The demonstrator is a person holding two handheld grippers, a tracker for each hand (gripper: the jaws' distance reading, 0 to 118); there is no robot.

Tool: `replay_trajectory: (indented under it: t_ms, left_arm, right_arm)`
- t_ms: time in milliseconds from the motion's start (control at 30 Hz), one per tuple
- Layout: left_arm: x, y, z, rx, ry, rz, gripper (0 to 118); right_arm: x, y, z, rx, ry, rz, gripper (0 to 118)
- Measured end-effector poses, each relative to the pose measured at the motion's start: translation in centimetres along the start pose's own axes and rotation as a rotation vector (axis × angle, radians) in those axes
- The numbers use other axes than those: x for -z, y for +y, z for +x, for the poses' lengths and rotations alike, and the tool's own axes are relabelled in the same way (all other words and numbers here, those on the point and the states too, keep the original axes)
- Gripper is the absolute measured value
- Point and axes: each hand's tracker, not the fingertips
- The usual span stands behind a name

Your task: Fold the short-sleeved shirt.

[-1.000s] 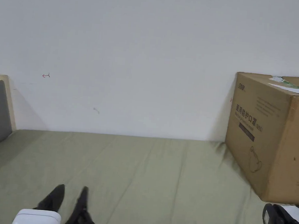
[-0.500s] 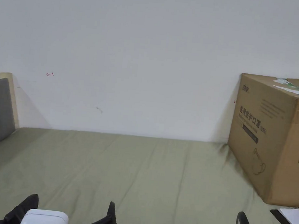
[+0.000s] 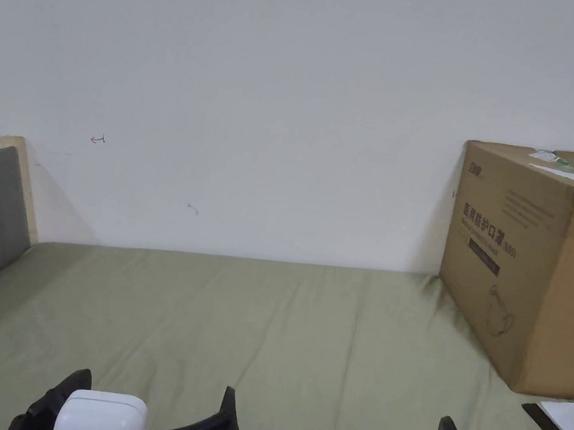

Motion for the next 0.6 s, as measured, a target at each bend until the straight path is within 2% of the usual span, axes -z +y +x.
replay_trajectory:
  t_ms: [300, 600]
  left_arm:
    - [0.3, 0.0, 0.3, -0.034, 0.017, -0.040, 118]
    - [1.0, 0.4, 0.7, -0.023, 0.103, -0.099, 117]
  right_arm:
    - [0.3, -0.4, -0.4, 0.004, 0.007, -0.021, 118]
    - [0.4, -0.7, -0.8, 0.003, 0.022, -0.050, 118]
